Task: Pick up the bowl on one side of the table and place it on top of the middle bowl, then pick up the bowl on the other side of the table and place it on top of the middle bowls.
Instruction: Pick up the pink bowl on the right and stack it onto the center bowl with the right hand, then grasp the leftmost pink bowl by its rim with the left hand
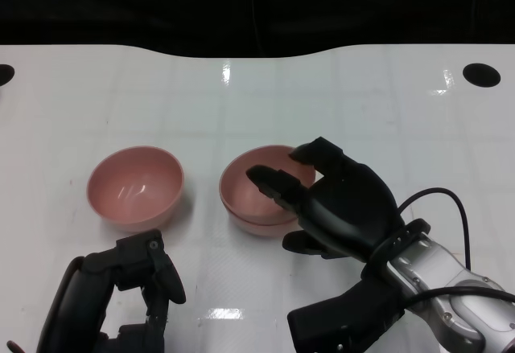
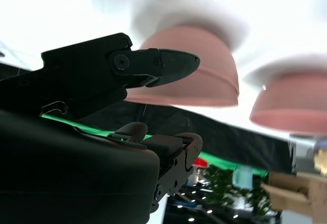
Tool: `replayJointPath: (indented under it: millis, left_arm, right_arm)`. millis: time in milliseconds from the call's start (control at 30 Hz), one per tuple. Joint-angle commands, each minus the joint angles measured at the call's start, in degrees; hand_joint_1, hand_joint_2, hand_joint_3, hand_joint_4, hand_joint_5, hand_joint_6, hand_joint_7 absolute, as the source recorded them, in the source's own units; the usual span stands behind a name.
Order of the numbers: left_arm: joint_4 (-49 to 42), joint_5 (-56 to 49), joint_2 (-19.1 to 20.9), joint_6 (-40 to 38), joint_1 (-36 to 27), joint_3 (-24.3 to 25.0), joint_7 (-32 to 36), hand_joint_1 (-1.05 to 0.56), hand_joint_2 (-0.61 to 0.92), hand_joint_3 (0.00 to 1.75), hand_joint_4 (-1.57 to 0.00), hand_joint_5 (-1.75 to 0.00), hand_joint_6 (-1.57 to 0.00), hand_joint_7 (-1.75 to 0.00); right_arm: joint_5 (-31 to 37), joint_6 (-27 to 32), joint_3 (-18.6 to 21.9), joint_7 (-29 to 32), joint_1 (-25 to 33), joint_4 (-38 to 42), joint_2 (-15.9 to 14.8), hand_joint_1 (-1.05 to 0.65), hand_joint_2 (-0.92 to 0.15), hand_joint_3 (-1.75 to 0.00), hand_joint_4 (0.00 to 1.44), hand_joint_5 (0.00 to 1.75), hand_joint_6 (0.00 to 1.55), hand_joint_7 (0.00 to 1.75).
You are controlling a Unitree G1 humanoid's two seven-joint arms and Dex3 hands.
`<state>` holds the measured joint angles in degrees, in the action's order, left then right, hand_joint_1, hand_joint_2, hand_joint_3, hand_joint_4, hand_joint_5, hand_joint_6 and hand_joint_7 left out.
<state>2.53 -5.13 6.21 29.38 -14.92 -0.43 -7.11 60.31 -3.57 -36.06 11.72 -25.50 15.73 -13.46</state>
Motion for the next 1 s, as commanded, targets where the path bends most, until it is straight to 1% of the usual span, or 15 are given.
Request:
replayJointPath:
  millis: [33,100,267,400,567,633,667,733,800,833,867,900,933,967,1000]
  left_arm:
    - [-0.74,-0.2,0.51,0.96,0.36,0.18,0.59,-0.05,0.26,1.57,-0.91,-1.69,-0.89,-1.47]
    - [-0.94,-0.18,0.56,1.24,0.43,0.17,0.54,-0.05,0.27,1.57,-0.91,-1.69,-0.88,-1.48]
    - [-1.44,-0.62,0.54,1.46,0.62,0.27,0.79,-0.06,0.28,1.55,-0.92,-1.68,-0.88,-1.48]
    - [-2.05,-0.75,0.62,2.18,1.01,0.31,0.8,-0.06,0.28,1.54,-0.92,-1.68,-0.88,-1.47]
    - [-2.4,-0.56,0.6,2.32,1.09,0.37,0.73,-0.06,0.27,1.56,-0.91,-1.68,-0.87,-1.47]
    - [-2.6,-0.63,0.65,2.59,1.13,0.47,0.8,-0.06,0.27,1.57,-0.91,-1.68,-0.88,-1.47]
    - [-2.65,-0.62,0.66,2.71,1.18,0.5,0.81,-0.06,0.27,1.57,-0.91,-1.68,-0.88,-1.47]
    - [-2.72,-0.5,0.69,2.78,1.24,0.57,0.76,-0.06,0.27,1.58,-0.92,-1.67,-0.88,-1.47]
    - [-2.76,-0.49,0.77,2.85,1.26,0.65,0.73,-0.06,0.27,1.58,-0.92,-1.67,-0.88,-1.47]
    - [-2.73,-0.48,0.81,2.86,1.25,0.68,0.72,-0.06,0.27,1.58,-0.92,-1.67,-0.88,-1.47]
    - [-2.71,-0.47,0.83,2.87,1.24,0.7,0.71,-0.06,0.27,1.57,-0.92,-1.67,-0.88,-1.47]
    - [-2.49,-0.15,0.83,2.55,1.16,0.72,0.55,-0.06,0.27,1.57,-0.92,-1.67,-0.88,-1.47]
    - [-2.29,0.15,0.82,2.27,1.09,0.73,0.4,-0.06,0.28,1.56,-0.92,-1.67,-0.88,-1.47]
    - [-2.17,0.33,0.82,2.12,1.03,0.75,0.34,-0.06,0.28,1.55,-0.92,-1.67,-0.87,-1.47]
    - [-2.08,0.43,0.77,2.04,0.99,0.78,0.39,-0.06,0.29,1.54,-0.91,-1.67,-0.87,-1.47]
  right_arm:
    - [-3.49,-0.3,2.68,-0.79,2.13,-3.81,-0.62,-0.71,-0.92,-0.4,0.0,0.55,0.2,0.01]
    - [-4.7,-0.71,3.48,-0.93,2.9,-5.05,-0.75,-0.69,-0.92,-0.39,0.0,0.61,0.22,0.02]
    - [-7.73,-2.18,7.09,0.74,6.57,-9.75,-1.76,-0.59,-0.92,-0.32,0.11,0.82,0.38,0.1]
    - [-9.86,-4.14,9.69,1.87,9.37,-12.13,-2.41,-0.53,-0.92,-0.24,0.18,0.9,0.46,0.14]
    - [-14.49,-8.43,12.95,2.46,13.16,-14.38,-3.31,-0.43,-0.92,-0.14,0.39,0.97,0.64,0.23]
    - [-16.89,-9.74,14.24,1.66,15.14,-15.88,-3.7,-0.41,-0.92,-0.14,0.45,0.97,0.67,0.24]
    - [-18.41,-10.96,15.06,1.8,16.4,-16.59,-3.84,-0.37,-0.92,-0.12,0.54,0.95,0.73,0.26]
    - [-20.78,-12.74,16.34,1.84,18.37,-17.7,-3.82,-0.32,-0.91,-0.09,0.62,0.94,0.79,0.28]
    - [-22.97,-14.45,17.59,1.65,20.24,-18.73,-3.71,-0.27,-0.9,-0.08,0.67,0.99,0.84,0.3]
    - [-24.07,-15.48,18.27,1.66,21.26,-19.29,-3.78,-0.23,-0.89,-0.09,0.7,1.11,0.88,0.32]
    - [-24.69,-16.23,18.76,1.62,21.87,-19.58,-3.79,-0.19,-0.87,-0.11,0.71,1.22,0.92,0.34]
    - [-25.35,-17.08,19.5,1.62,22.96,-20.27,-4.04,-0.18,-0.86,-0.14,0.71,1.26,0.94,0.34]
    - [-25.69,-17.67,20.08,1.51,23.74,-20.79,-4.23,-0.15,-0.77,-0.33,0.72,1.32,0.96,0.38]
    - [-26.03,-18.19,20.63,1.3,24.49,-21.32,-4.43,-0.14,-0.58,-0.7,0.72,1.34,0.97,0.42]
    - [-26.58,-19.06,21.24,1.15,25.23,-21.73,-4.66,-0.13,-0.5,-0.86,0.72,1.34,0.97,0.45]
